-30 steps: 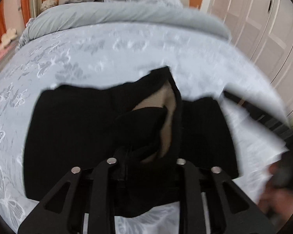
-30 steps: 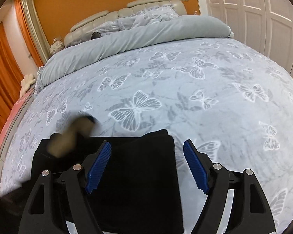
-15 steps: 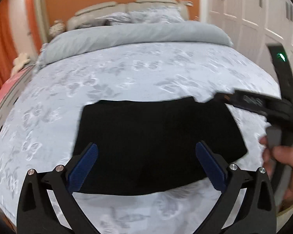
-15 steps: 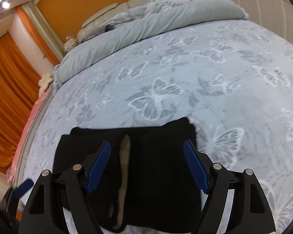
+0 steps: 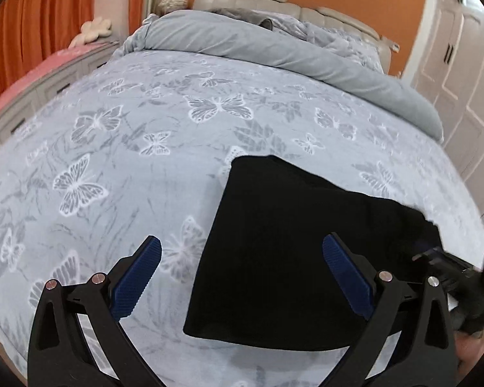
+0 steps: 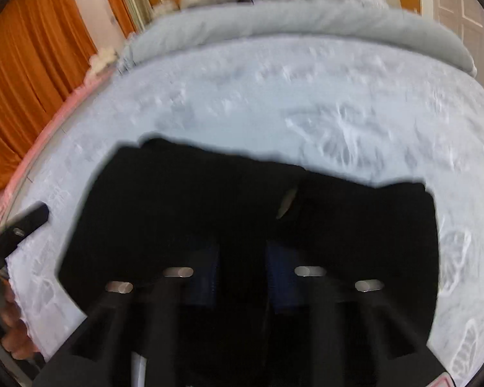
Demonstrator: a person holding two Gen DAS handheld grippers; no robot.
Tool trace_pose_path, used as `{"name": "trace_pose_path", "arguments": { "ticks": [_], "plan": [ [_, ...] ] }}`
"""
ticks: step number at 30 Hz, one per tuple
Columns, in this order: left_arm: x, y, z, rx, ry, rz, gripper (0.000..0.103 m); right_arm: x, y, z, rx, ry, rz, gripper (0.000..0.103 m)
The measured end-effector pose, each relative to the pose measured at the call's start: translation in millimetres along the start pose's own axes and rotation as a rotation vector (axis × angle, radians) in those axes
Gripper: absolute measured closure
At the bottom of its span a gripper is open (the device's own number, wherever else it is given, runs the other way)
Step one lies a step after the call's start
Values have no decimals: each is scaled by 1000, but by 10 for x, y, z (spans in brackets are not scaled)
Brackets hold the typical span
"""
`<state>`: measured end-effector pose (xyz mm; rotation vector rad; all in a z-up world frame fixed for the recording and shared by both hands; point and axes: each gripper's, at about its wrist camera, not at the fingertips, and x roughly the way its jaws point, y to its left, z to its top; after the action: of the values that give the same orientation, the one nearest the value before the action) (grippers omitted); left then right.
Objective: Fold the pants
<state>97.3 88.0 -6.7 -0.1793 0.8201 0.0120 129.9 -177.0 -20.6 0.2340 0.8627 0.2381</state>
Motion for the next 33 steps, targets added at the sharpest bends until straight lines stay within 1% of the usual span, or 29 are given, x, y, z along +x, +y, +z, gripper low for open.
{"name": "trace_pose_path", "arguments": {
  "ticks": [1, 3, 4, 5, 6, 7, 8, 9, 10, 12, 13, 14, 16, 18, 19, 20, 21, 22, 23, 25, 27, 32, 33],
  "plan": [
    [-26, 23, 5, -5, -8, 1, 5, -290, -36, 91, 0, -96, -9, 82],
    [-60, 18, -2, 7, -29, 19, 5, -555, -115, 148, -28, -175, -65, 82],
    [-71, 3, -10, 21, -40, 44, 5, -566, -231, 142, -29, -173, -106, 82],
    [-65, -13, -13, 33, -41, 58, 5, -394, -457, 87, 1, -85, -170, 82],
    [-43, -30, -18, 39, -36, 65, 5, -236, -609, 23, 32, -8, -201, 82],
    [-11, -46, -25, 40, -22, 61, 5, -1, -792, -101, 82, 119, -213, 81],
    [14, -52, -24, 38, -11, 55, 5, 53, -832, -147, 95, 151, -199, 80],
    [38, -55, -26, 37, 0, 48, 5, -17, -809, -132, 93, 129, -193, 79],
    [55, -71, -35, 41, 10, 40, 5, -197, -756, -68, 86, 73, -177, 76],
    [55, -78, -55, 51, 12, 40, 5, -498, -736, -32, 106, -39, -149, 60],
    [52, -81, -62, 56, 10, 45, 5, -643, -774, -49, 135, -76, -167, 37],
    [47, -79, -64, 60, 8, 52, 5, -699, -822, -70, 153, -86, -175, 34],
    [47, -74, -54, 57, 11, 37, 5, -704, -963, -170, 178, -17, -128, 34],
    [62, -91, -57, 56, 22, 17, 5, -645, -1134, -319, 238, 63, -37, 40],
    [66, -106, -65, 59, 28, 7, 5, -615, -1136, -384, 248, 94, -9, 45],
    [69, -132, -78, 66, 34, -1, 5, -597, -1147, -471, 251, 125, 30, 48],
    [72, -166, -90, 77, 39, -8, 5, -585, -1099, -550, 242, 144, 56, 48],
    [72, -198, -104, 88, 42, -14, 5, -601, -1050, -635, 206, 166, 75, 47],
    [69, -243, -125, 102, 46, -22, 5, -626, -1002, -696, 177, 170, 73, 44],
    [62, -318, -160, 125, 44, -28, 5, -650, -911, -792, 133, 183, 58, 44],
    [67, -421, -206, 162, 45, -29, 5, -606, -875, -806, 106, 206, 30, 44],
    [92, -564, -285, 216, 48, -22, 5, -610, -806, -825, 103, 209, 62, 44],
    [97, -574, -292, 220, 47, -19, 5, -619, -757, -825, 88, 203, 52, 44]
  ]
}}
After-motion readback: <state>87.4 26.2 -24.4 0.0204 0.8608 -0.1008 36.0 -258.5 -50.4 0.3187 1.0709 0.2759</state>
